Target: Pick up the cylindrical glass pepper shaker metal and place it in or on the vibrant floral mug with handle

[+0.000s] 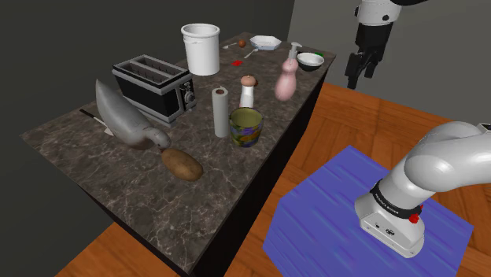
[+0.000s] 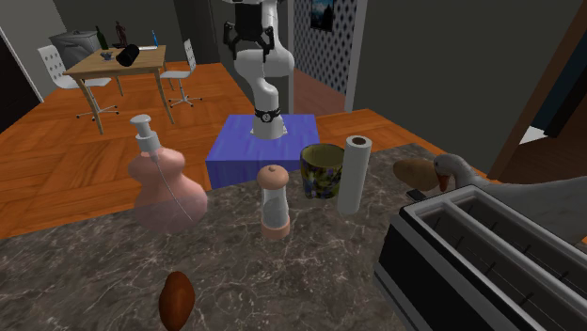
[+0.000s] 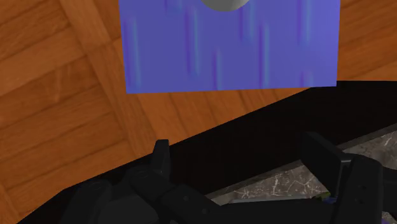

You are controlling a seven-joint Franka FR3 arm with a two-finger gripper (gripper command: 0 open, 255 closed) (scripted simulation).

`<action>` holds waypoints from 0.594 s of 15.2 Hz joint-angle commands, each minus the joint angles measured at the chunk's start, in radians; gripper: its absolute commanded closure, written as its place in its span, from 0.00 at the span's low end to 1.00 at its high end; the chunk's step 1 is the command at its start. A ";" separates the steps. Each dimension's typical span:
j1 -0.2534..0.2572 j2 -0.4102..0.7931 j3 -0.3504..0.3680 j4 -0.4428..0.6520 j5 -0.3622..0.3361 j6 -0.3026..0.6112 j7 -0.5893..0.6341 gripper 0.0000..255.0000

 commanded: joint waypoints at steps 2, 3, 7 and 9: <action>0.001 0.031 -0.002 0.005 0.006 0.032 0.002 0.00; 0.003 0.063 -0.004 0.012 0.013 0.064 0.003 0.00; 0.009 0.196 -0.011 0.051 0.040 0.182 0.004 0.00; 0.013 0.264 -0.014 0.079 0.054 0.235 0.002 0.00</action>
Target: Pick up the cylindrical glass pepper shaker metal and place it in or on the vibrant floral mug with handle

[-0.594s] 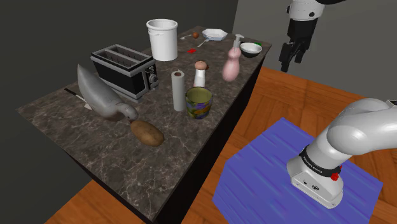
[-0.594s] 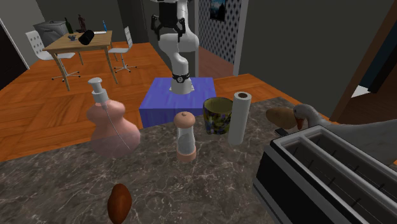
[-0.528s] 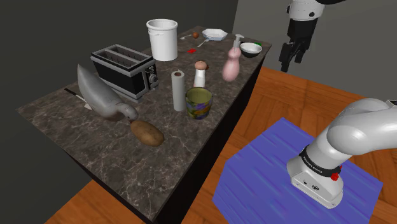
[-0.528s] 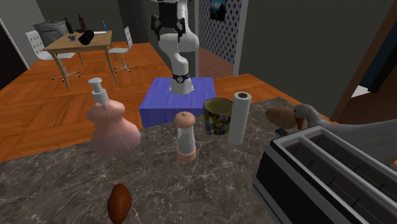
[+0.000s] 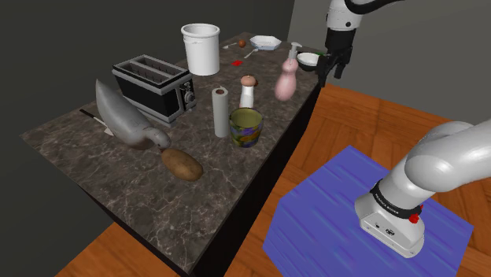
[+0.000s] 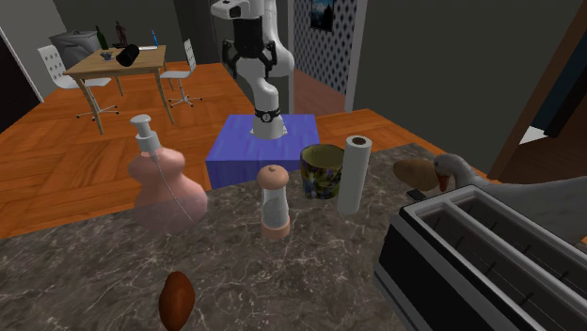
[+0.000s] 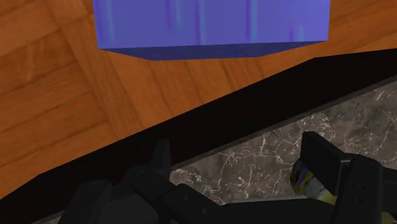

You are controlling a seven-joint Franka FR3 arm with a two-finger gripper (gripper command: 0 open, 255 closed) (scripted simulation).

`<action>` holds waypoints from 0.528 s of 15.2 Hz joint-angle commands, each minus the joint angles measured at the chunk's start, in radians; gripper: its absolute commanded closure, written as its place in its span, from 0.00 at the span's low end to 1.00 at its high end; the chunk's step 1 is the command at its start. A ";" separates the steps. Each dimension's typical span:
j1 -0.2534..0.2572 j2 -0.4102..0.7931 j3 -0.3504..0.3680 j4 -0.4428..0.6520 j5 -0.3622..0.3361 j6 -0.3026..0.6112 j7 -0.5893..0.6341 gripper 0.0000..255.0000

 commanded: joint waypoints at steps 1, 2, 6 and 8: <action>0.004 0.060 -0.003 0.021 0.015 0.053 -0.002 0.00; 0.006 0.095 -0.004 0.038 0.022 0.077 -0.004 0.00; 0.014 0.234 -0.009 0.118 0.053 0.162 -0.013 0.00; 0.018 0.304 -0.011 0.165 0.070 0.197 -0.019 0.00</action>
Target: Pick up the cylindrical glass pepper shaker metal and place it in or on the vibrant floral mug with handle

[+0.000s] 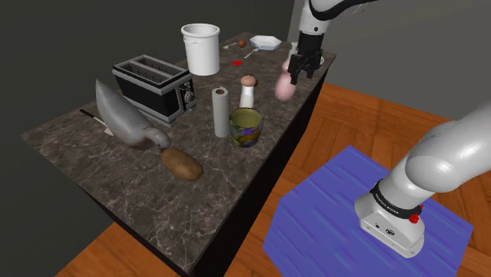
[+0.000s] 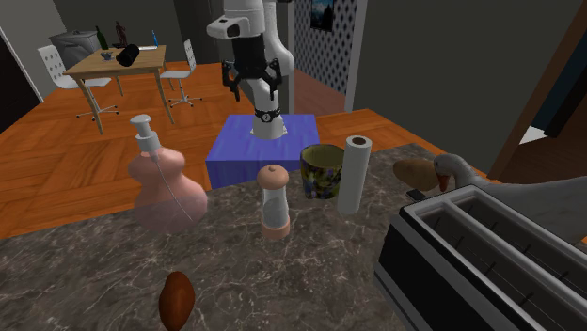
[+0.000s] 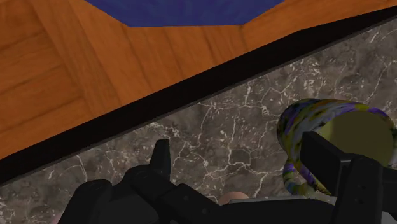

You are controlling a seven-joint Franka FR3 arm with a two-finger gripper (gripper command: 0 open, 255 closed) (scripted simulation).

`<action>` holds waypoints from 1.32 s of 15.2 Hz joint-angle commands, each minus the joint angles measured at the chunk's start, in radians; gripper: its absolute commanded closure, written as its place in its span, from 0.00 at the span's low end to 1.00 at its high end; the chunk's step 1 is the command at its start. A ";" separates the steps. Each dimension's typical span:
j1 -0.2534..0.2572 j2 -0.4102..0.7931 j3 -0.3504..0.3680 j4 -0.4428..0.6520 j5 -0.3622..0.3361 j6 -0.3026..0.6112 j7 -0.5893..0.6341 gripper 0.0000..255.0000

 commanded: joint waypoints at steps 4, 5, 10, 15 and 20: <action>0.008 0.176 -0.003 0.131 0.044 0.076 -0.019 0.00; 0.009 0.211 -0.003 0.162 0.053 0.087 -0.023 0.00; 0.012 0.387 0.002 0.333 0.097 0.122 -0.042 0.00; 0.011 0.571 0.011 0.544 0.137 0.125 -0.055 0.00; 0.013 0.637 0.017 0.590 0.149 0.155 -0.058 0.00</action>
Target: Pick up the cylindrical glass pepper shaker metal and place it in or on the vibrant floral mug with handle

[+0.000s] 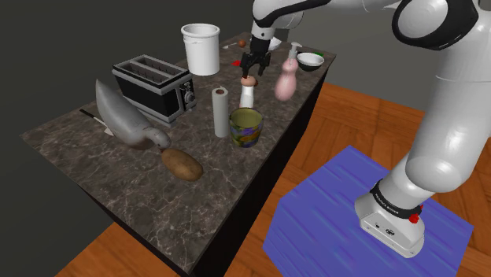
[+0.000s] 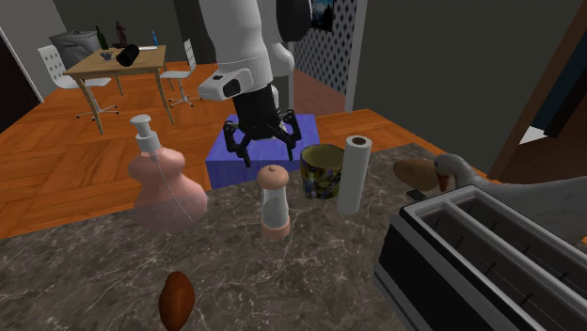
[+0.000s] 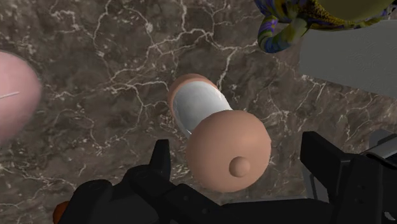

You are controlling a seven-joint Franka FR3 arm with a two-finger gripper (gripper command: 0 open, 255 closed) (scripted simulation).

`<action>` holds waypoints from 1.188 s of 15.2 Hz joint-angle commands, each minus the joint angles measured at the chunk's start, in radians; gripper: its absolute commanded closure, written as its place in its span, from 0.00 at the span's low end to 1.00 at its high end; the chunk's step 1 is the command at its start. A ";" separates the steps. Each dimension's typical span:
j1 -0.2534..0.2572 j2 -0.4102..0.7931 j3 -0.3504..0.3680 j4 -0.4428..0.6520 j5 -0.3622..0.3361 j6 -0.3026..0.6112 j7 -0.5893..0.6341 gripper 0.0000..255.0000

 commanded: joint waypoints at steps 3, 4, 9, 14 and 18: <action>0.004 0.021 0.003 -0.021 0.003 0.044 -0.002 0.00; 0.006 0.029 0.004 -0.031 0.004 0.062 -0.003 0.00; 0.006 0.029 0.004 -0.031 0.004 0.062 -0.003 0.00; 0.006 0.029 0.004 -0.031 0.004 0.062 -0.003 1.00; 0.006 0.029 0.004 -0.031 0.004 0.062 -0.003 1.00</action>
